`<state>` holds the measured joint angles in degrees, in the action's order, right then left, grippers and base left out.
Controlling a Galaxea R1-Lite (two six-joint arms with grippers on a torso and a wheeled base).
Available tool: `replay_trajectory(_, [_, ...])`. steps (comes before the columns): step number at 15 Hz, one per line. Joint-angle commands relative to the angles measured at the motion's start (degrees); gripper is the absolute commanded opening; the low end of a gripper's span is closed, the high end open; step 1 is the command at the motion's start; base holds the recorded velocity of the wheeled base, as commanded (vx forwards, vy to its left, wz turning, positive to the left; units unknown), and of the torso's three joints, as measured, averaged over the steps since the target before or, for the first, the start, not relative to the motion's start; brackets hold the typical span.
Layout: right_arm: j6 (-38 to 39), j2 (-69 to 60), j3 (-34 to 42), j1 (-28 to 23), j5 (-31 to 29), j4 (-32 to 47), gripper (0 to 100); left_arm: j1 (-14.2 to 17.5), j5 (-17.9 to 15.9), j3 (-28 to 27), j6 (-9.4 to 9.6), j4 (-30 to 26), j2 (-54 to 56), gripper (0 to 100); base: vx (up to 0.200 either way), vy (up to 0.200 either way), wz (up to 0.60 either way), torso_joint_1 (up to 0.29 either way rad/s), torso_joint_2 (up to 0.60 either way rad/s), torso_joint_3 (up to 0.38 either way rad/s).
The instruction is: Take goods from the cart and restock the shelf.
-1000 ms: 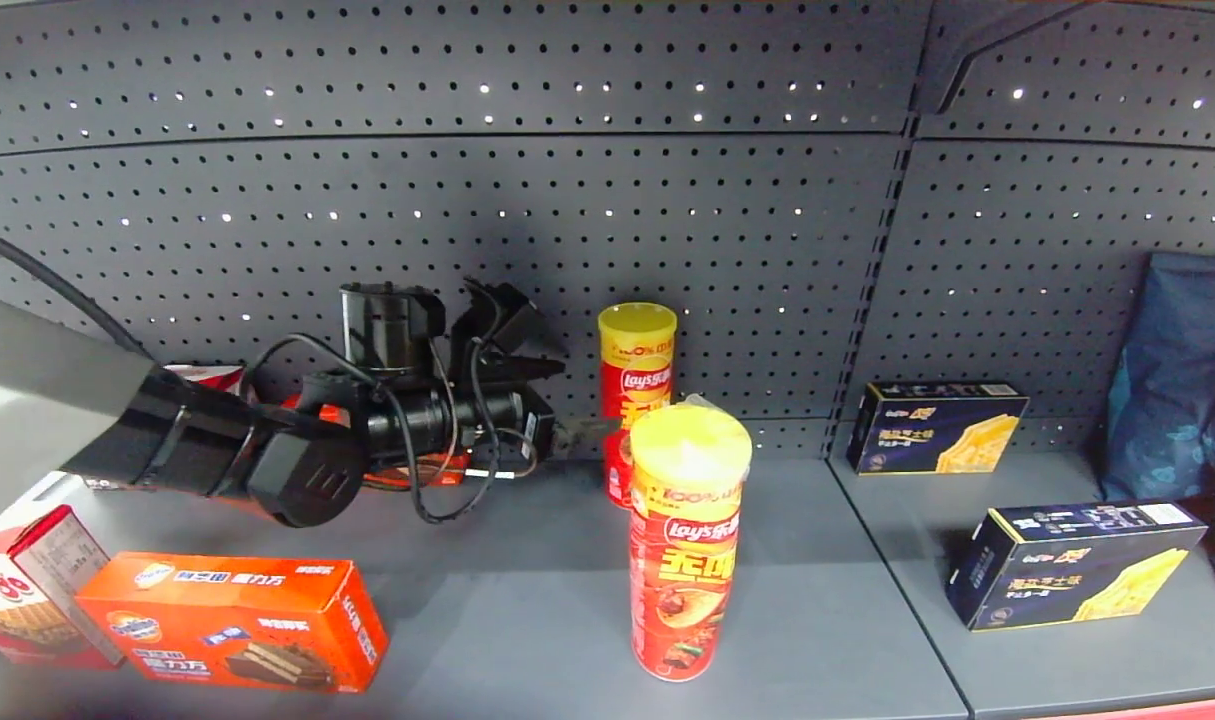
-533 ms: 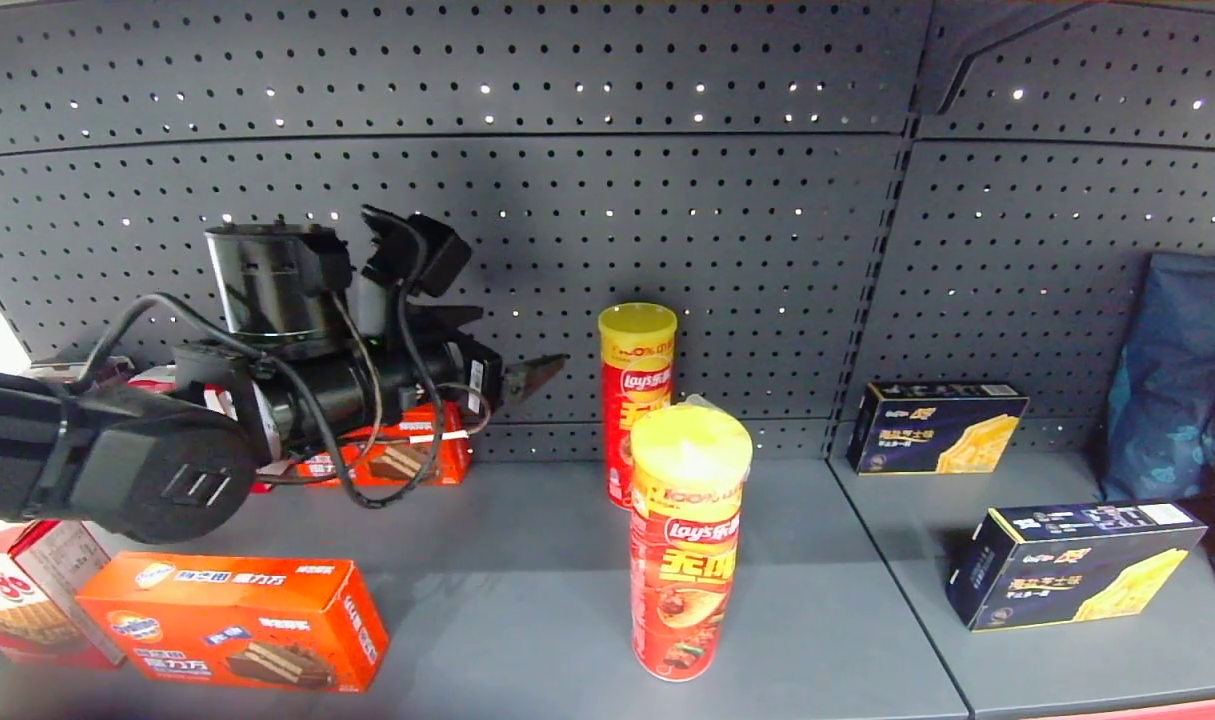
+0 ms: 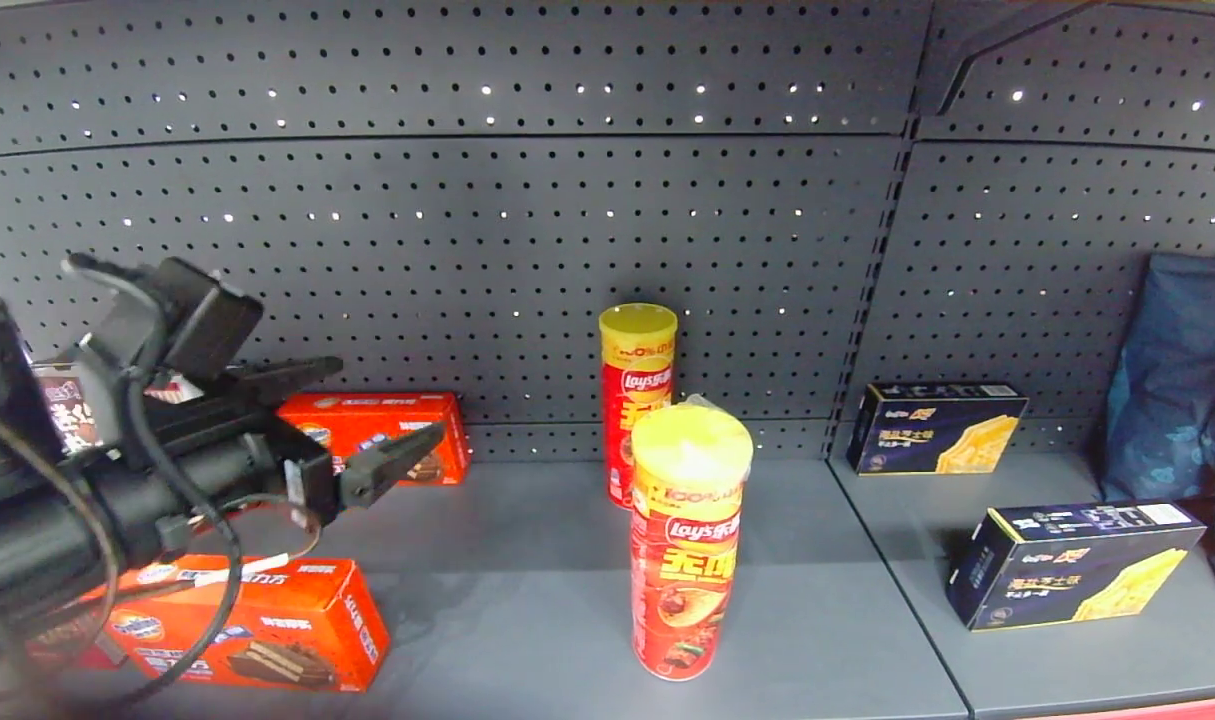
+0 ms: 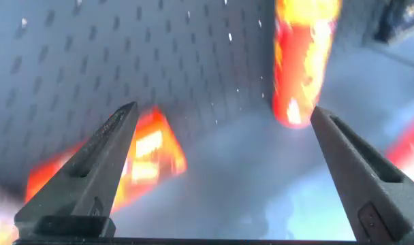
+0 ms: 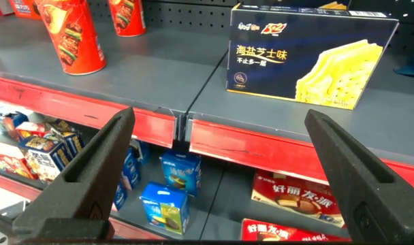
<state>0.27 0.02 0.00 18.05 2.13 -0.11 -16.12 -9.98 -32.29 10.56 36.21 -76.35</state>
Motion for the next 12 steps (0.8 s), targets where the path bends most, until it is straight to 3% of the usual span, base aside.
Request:
replay_trajectory(1, [0.8, 0.9, -0.1, 0.2, -0.6, -0.2, 100, 0.3, 0.7, 7.5, 0.08, -0.2, 10.1, 100, 0.0, 0.0, 0.0, 0.0, 0.0, 0.0])
replay_trajectory(3, [10.0, 15.2, -19.7, -0.2, -5.5, -0.9, 100, 0.0, 3.7, 7.9, 0.08, 0.0, 10.4, 100, 0.0, 0.0, 0.0, 0.0, 0.0, 0.0])
replay_trajectory(4, [11.7, 18.9, -22.9, 1.3, -4.3, 0.4, 100, -0.1, 3.9, 8.3, 0.08, 0.0, 10.4, 100, 0.0, 0.0, 0.0, 0.0, 0.0, 0.0])
replay_trajectory(6, [7.5, 24.6, -26.1, 3.5, 2.7, 3.5, 100, -0.2, 3.9, 7.9, 0.17, 0.3, 10.0, 100, 0.0, 0.0, 0.0, 0.0, 0.0, 0.0])
replay_trajectory(8, [7.1, 35.0, -32.0, 4.4, 3.9, 3.3, 100, -0.2, 3.9, 7.3, 0.08, 0.4, 8.8, 100, 0.0, 0.0, 0.0, 0.0, 0.0, 0.0])
replay_trajectory(9, [6.5, 43.9, -33.7, 7.3, 5.9, 0.1, 100, -0.1, 3.9, 7.2, 0.08, 0.4, 8.5, 100, 0.0, 0.0, 0.0, 0.0, 0.0, 0.0])
replay_trajectory(12, [4.3, 54.6, -33.0, 11.7, 5.9, -4.8, 100, 0.0, 3.9, 7.5, 0.08, 0.4, 8.5, 100, 0.0, 0.0, 0.0, 0.0, 0.0, 0.0])
